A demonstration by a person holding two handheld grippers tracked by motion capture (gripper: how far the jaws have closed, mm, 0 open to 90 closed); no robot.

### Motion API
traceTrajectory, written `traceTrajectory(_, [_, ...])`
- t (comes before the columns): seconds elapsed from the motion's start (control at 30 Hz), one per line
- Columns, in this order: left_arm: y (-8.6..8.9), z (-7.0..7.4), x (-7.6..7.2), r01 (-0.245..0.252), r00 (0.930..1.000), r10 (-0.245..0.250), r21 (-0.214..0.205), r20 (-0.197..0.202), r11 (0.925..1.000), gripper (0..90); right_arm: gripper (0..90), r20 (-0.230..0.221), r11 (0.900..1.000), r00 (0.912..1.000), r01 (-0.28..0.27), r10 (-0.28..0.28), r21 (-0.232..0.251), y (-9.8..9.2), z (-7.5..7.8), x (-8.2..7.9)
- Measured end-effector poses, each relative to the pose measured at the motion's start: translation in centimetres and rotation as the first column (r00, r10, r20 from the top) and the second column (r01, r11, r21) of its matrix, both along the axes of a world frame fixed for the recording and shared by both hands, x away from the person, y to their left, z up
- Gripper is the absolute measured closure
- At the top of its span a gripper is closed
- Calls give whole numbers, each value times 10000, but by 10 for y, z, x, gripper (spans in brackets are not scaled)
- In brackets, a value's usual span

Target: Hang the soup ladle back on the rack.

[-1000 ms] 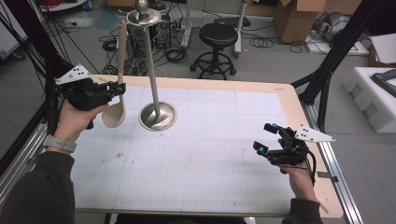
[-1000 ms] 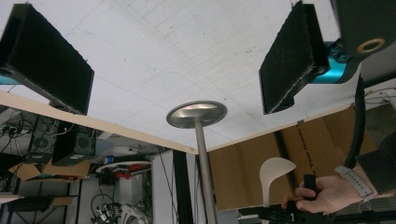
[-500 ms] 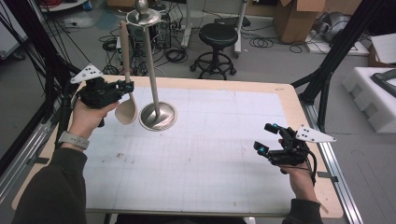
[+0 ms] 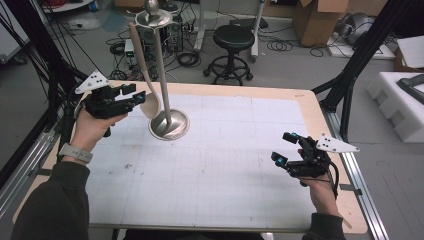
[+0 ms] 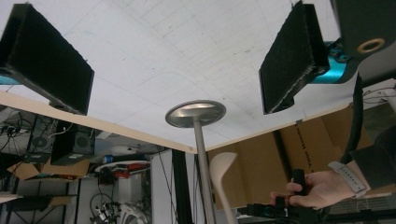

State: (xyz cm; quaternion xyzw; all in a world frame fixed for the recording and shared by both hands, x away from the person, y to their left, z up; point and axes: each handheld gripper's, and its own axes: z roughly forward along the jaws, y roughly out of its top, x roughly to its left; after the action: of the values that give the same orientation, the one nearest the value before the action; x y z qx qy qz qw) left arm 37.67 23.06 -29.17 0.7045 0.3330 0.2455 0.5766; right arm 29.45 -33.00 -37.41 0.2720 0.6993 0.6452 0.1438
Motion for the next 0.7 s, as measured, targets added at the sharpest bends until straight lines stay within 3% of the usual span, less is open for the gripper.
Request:
traceTrajectory(0.1, [-2, -1, -3, 410, 9991, -411, 54, 60, 9991, 320, 92, 5, 10000, 10000, -4, 4, 20, 0, 0, 0])
traceTrajectory(0.23, [-8, -4, -7, 793, 9968, -799, 716, 47, 9943, 132, 92, 32, 10000, 10000, -6, 6, 46, -2, -1, 2])
traceTrajectory(0.3, [-11, -5, -10, 924, 9953, -946, 934, 194, 9913, 98, 92, -27, 10000, 10000, -12, 12, 58, -2, -1, 3])
traceTrajectory(0.4, [-14, -5, -12, 1265, 9912, -1285, 579, 321, 9903, 60, 92, -78, 10000, 10000, -31, 32, 41, -2, -3, 6])
traceTrajectory(0.43, [-15, -5, -12, 1486, 9882, -1499, 398, 317, 9881, 56, 92, -117, 10000, 9999, -42, 43, 42, -2, -3, 7])
traceTrajectory(0.5, [-15, -5, -12, 2031, 9792, -2031, -345, 28, 9786, 17, 92, -237, 10000, 9997, -54, 54, 19, -1, -4, 7])
traceTrajectory(0.53, [-14, -5, -13, 2070, 9783, -2064, -499, 165, 9771, 17, 92, -198, 10000, 9998, -52, 51, -31, -1, -4, 8])
traceTrajectory(0.6, [-12, -5, -16, 2011, 9792, -1993, -495, 392, 9783, 17, 92, -172, 10000, 9998, -74, 73, -42, -1, -4, 7])
traceTrajectory(0.7, [-11, -7, -20, 1931, 9806, -1913, -451, 426, 9801, 17, 92, -95, 10000, 9999, -75, 75, 2, -2, -3, 4])
